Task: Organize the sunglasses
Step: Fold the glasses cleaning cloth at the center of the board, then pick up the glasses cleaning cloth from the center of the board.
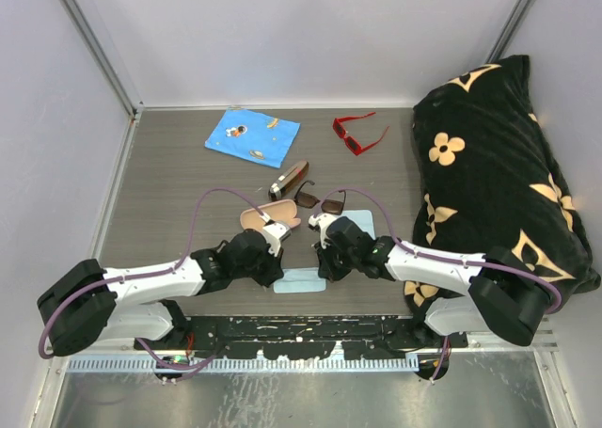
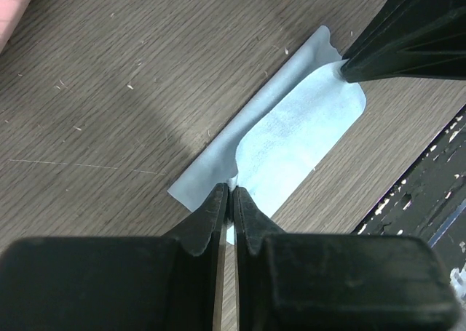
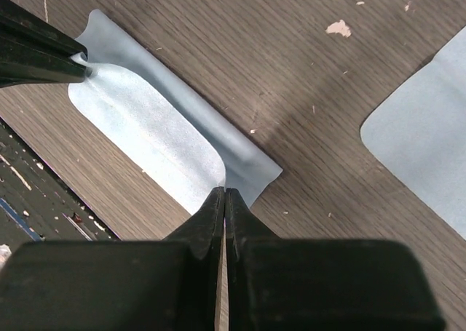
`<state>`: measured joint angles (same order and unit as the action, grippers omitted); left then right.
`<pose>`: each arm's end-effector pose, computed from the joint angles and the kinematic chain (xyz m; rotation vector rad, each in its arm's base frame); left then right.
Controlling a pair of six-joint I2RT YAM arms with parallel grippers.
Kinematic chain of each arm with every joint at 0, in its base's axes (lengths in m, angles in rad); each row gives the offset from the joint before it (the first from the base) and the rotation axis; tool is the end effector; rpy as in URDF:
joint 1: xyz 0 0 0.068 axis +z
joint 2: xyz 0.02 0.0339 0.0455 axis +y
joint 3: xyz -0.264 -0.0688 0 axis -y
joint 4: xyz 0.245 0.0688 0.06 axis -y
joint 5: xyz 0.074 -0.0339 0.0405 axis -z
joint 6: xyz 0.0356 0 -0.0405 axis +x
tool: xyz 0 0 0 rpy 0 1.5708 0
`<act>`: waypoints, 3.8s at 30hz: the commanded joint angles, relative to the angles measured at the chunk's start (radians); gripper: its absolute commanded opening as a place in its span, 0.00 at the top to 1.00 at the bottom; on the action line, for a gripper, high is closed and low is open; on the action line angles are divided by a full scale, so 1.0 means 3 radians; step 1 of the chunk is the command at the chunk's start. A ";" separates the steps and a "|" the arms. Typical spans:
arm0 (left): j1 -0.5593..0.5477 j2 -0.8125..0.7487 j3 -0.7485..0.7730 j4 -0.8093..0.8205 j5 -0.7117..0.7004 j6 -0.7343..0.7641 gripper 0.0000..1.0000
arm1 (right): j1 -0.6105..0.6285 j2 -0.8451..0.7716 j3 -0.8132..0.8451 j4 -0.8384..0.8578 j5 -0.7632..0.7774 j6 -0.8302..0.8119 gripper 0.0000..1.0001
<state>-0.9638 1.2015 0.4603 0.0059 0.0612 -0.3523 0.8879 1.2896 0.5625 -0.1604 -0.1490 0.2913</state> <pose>0.1278 -0.1878 0.1651 0.7600 2.2984 -0.7157 0.1465 0.1884 0.1644 -0.8215 2.4395 0.6684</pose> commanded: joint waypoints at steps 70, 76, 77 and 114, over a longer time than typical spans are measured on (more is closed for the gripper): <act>-0.0192 0.0454 0.0523 -0.0745 -0.0961 -0.1363 0.63 | -0.0004 -0.0205 0.0072 -0.0096 0.0829 0.0977 0.47; -0.0224 0.0576 0.0611 -0.0819 -0.1025 -0.1322 0.63 | -0.0004 -0.0196 0.0078 -0.0104 0.0829 0.0954 0.47; -0.0224 0.0600 0.0624 -0.0830 -0.1033 -0.1321 0.63 | -0.0004 -0.0198 0.0083 -0.0104 0.0829 0.0953 0.47; -0.0229 0.0500 0.0521 -0.0882 -0.1059 -0.1267 1.00 | -0.0009 -0.0155 0.0129 0.0043 0.0806 0.1069 0.42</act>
<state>-1.0275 1.3754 0.6182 -0.2432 -0.2398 -0.7441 0.8879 1.2041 0.5476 -0.1795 0.1547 0.6182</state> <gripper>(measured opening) 0.007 0.579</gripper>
